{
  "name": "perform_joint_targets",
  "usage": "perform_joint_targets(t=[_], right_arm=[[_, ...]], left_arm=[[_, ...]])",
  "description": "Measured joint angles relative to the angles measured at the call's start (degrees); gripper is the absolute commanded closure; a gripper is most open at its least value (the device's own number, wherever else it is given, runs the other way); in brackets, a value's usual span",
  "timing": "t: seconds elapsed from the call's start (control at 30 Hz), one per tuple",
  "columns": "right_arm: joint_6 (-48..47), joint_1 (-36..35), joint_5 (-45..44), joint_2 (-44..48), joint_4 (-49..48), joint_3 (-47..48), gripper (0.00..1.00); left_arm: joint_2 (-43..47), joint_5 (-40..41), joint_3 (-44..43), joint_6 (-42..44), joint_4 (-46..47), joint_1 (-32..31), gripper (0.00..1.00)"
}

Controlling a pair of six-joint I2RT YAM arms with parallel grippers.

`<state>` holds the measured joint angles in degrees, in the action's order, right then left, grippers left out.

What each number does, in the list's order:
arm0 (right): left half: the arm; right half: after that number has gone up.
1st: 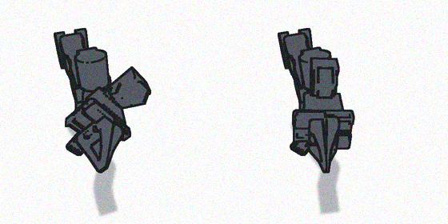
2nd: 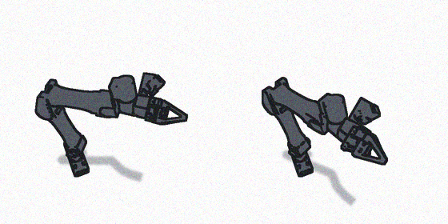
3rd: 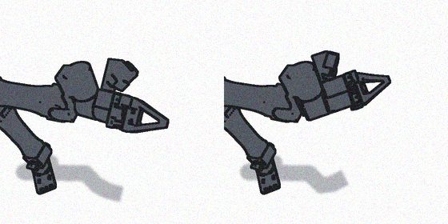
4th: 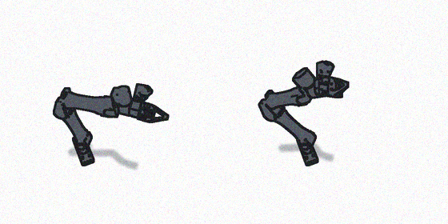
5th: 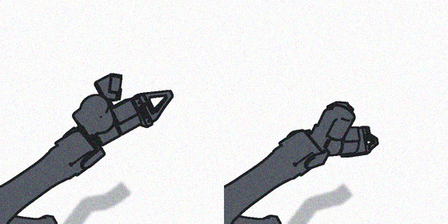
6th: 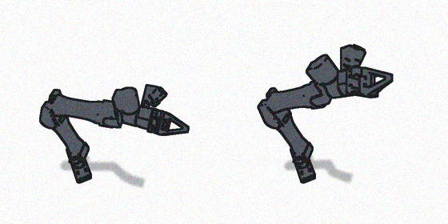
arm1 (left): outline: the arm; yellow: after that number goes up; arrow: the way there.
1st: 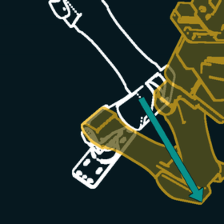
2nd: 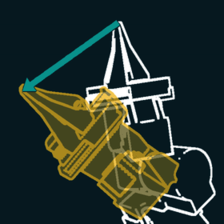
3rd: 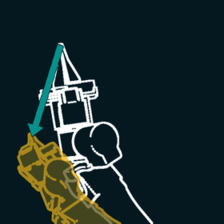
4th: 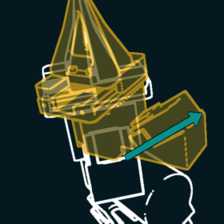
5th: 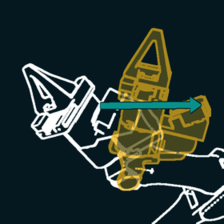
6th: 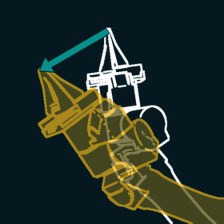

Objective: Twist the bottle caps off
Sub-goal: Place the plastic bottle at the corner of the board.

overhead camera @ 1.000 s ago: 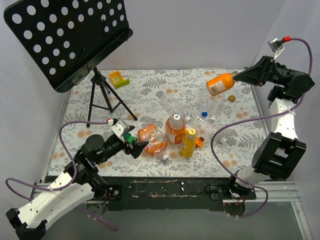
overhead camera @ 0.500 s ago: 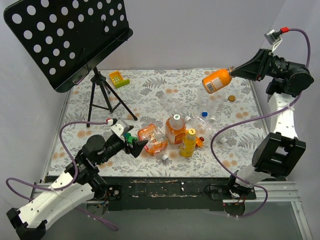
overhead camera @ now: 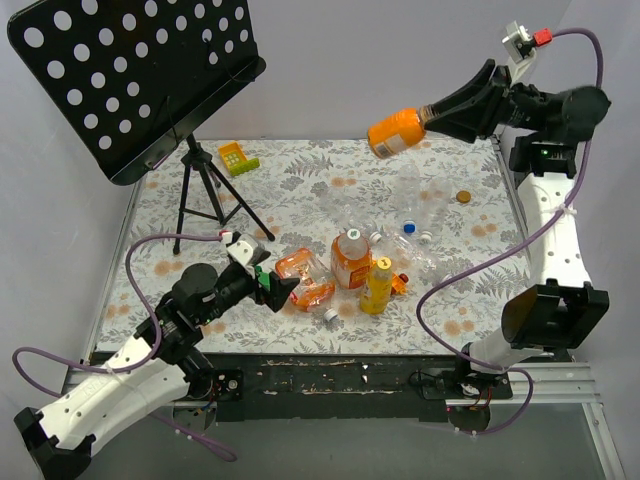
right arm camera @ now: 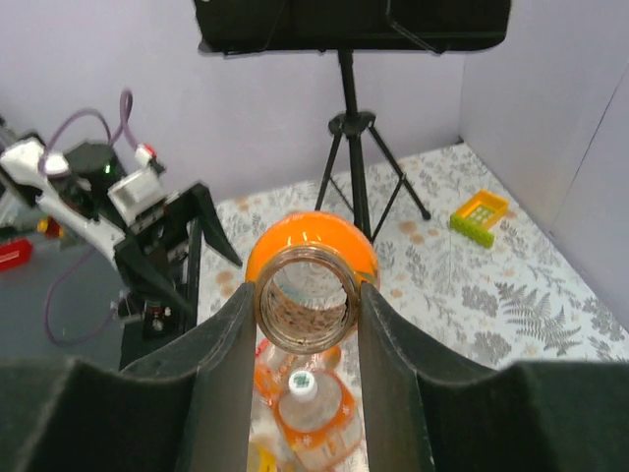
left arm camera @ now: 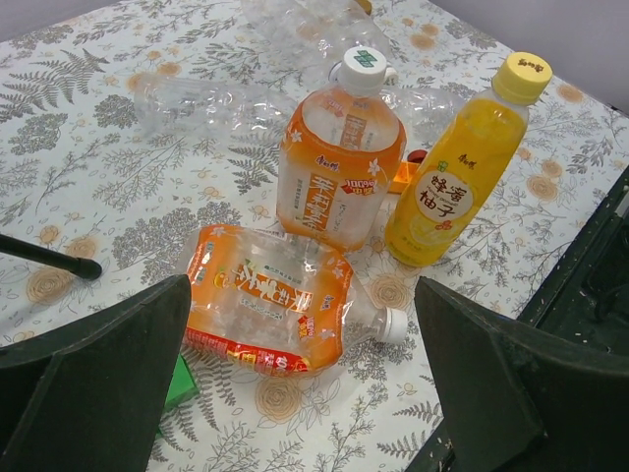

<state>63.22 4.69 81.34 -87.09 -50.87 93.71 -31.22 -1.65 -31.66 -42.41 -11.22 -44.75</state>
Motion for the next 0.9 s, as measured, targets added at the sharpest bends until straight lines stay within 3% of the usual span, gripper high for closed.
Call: perform_joint_targets(t=[0.17,0.4,0.6,0.9], right_arm=[[-31.7,-3.0,-9.8,-1.0,35.4,9.6,0.99],[-60.7,-3.4,-27.3,-1.7,61.9,10.3,0.99],[-72.8,-2.6,-38.6,-1.9,69.9,5.7,0.99],[-77.9,4.8,-44.5,-3.8,72.0,2.9,0.99]], left_arm=[[-1.2,0.1,-0.3,0.0,0.0,0.0,0.02],[-1.1,1.5,-0.3,0.0,-0.2,0.0,0.02],[-1.0,2.3,0.7,0.4,0.7,0.0,0.02],[-1.0,2.7,3.6,1.8,3.0,0.0,0.02]])
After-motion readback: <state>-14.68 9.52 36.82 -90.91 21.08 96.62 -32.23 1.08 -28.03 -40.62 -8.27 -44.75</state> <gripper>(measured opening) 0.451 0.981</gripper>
